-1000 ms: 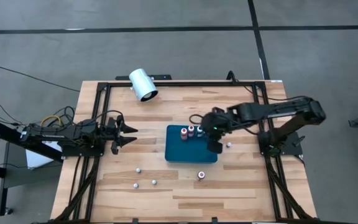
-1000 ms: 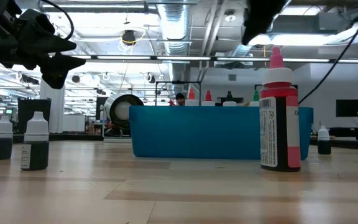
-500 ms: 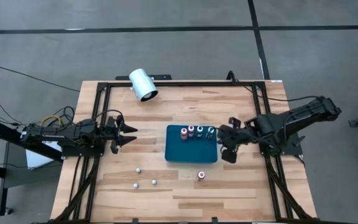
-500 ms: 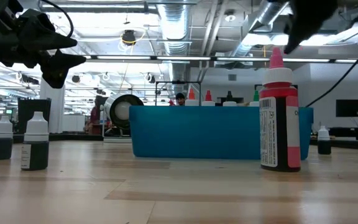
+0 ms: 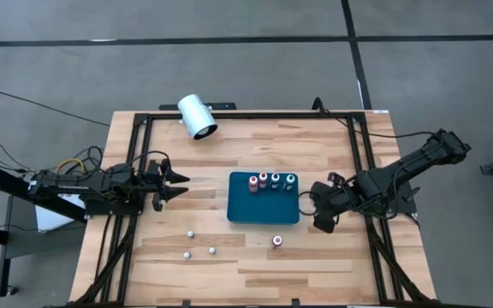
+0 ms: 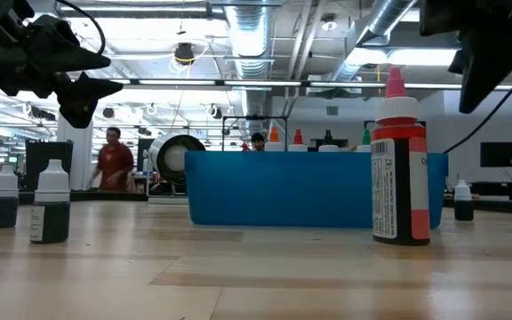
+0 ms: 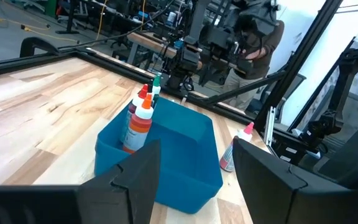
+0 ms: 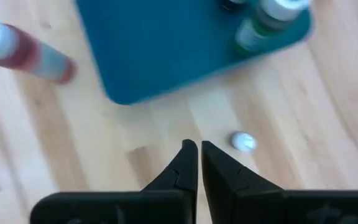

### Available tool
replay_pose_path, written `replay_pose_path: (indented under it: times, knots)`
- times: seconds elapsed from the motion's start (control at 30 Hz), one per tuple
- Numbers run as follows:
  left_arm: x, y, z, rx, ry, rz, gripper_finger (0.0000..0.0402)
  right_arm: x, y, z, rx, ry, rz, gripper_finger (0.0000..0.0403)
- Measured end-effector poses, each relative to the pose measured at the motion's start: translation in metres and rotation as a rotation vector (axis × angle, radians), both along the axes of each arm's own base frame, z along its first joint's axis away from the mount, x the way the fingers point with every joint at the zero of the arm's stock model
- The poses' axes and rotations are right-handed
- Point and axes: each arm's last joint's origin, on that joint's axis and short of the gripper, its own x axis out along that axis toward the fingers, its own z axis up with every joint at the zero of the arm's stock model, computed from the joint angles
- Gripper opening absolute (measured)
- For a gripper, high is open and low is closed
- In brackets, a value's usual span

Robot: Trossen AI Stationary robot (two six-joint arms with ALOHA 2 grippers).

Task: Pick & Place food coloring
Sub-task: Put the large pink food coloring bottle into the blue bin

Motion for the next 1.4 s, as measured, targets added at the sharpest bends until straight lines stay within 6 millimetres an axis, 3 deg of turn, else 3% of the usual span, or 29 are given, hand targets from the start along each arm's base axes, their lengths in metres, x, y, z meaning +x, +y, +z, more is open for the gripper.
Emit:
replay_pose_path:
  times: [0.37,0.8,1.03,1.4]
  knots:
    - [0.000,0.000,0.000,0.000,0.000,0.000,0.0193,-0.010,-0.007,-0.003,-0.089,0.094,-0.034,0.0011]
    - [0.000,0.000,-0.003,0.000,0.032,0.010,0.0193,-0.009,-0.008,-0.003,-0.040,0.121,-0.022,0.0011]
    - [0.000,0.001,-0.003,0.000,0.035,0.026,0.0193,0.008,0.008,0.003,0.059,-0.063,0.198,0.0011]
    - [0.000,0.001,-0.004,0.000,0.044,0.032,0.0193,0.024,0.024,0.011,0.124,-0.250,0.279,0.0023]
